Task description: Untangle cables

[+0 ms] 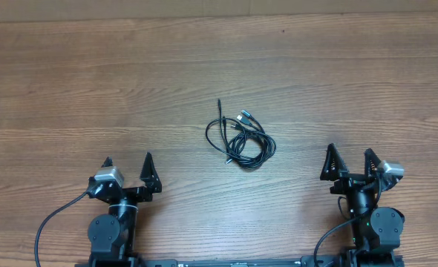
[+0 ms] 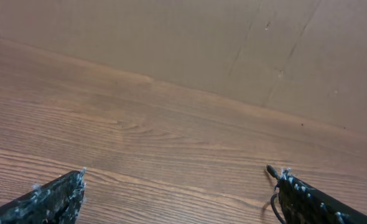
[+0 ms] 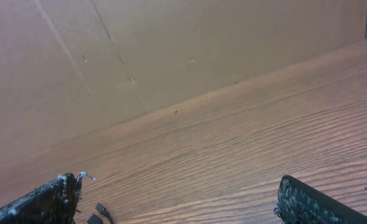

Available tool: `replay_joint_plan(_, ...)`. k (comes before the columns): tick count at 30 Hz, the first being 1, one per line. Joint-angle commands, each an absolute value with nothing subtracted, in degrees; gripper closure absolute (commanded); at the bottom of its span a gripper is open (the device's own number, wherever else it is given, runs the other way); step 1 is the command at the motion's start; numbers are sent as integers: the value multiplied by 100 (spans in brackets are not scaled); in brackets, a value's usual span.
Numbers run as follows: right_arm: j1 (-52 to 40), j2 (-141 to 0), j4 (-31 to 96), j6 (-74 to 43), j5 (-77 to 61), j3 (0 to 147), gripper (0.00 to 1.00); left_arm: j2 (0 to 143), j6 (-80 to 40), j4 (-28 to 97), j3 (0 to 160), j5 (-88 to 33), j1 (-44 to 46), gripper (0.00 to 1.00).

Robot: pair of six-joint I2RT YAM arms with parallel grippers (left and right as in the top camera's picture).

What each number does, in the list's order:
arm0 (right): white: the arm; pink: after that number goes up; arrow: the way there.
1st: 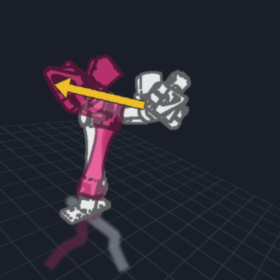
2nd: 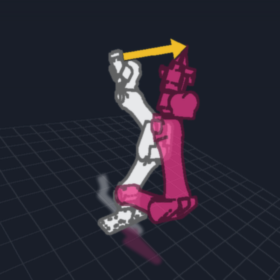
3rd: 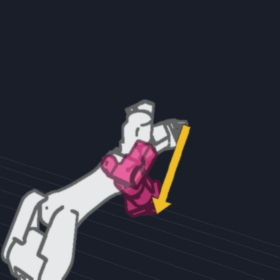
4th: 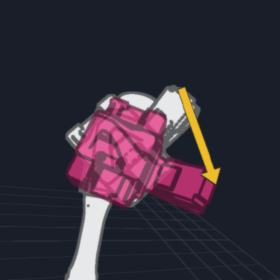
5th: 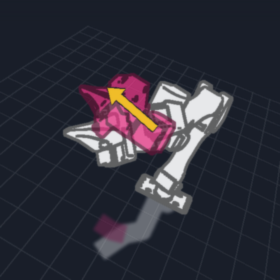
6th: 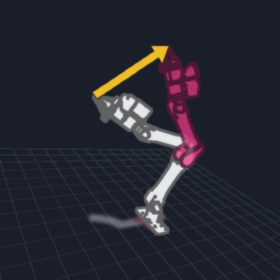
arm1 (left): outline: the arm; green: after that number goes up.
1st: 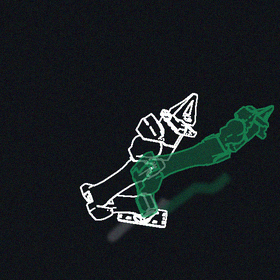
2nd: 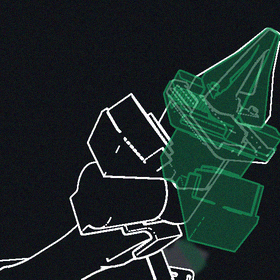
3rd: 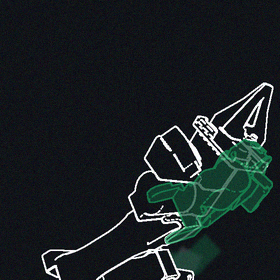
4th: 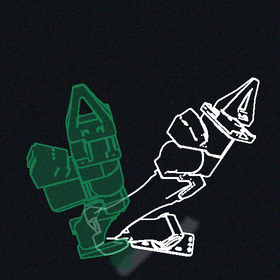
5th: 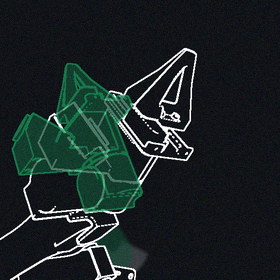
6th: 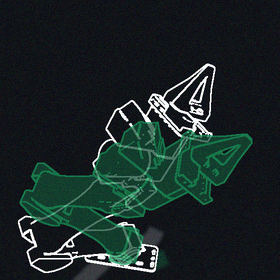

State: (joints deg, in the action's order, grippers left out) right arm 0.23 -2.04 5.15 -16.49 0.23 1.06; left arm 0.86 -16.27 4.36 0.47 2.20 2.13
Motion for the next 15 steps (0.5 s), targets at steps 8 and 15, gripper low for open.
replay_joint_plan(8,5,-213,484,-1629,32,47,0,25,-1520,429,27,189,185,0)
replay_joint_plan(15,5,-213,482,-1629,32,47,0,25,-1520,432,27,189,185,1)
